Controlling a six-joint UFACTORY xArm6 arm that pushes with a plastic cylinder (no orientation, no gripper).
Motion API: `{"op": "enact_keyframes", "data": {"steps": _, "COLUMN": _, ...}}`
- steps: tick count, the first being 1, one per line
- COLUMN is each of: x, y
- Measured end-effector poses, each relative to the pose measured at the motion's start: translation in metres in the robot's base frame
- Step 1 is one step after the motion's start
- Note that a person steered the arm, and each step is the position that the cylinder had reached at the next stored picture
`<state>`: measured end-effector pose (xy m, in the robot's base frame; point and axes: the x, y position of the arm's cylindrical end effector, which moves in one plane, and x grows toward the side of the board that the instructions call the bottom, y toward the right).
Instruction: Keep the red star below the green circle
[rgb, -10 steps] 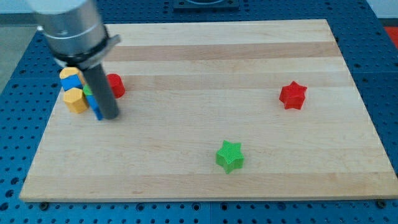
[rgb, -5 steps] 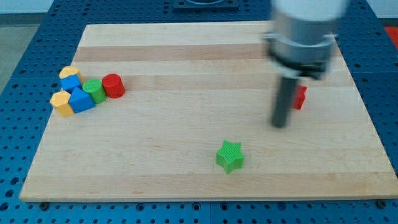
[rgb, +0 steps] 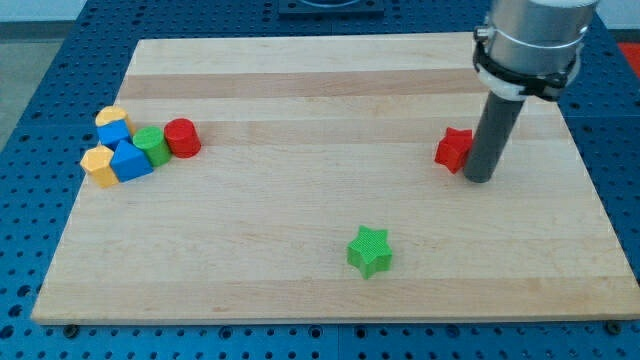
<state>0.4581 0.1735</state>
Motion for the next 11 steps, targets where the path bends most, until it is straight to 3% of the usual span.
{"op": "enact_keyframes", "data": {"steps": 1, "x": -0.027, "y": 0.004}}
{"op": "enact_keyframes", "data": {"steps": 3, "x": -0.031, "y": -0.066}}
{"op": "enact_keyframes", "data": {"steps": 5, "x": -0.085, "y": -0.038}}
{"op": "enact_keyframes", "data": {"steps": 6, "x": -0.089, "y": -0.056}}
{"op": "enact_keyframes", "data": {"steps": 9, "x": 0.008, "y": -0.105}}
{"op": "enact_keyframes", "data": {"steps": 11, "x": -0.011, "y": -0.126}}
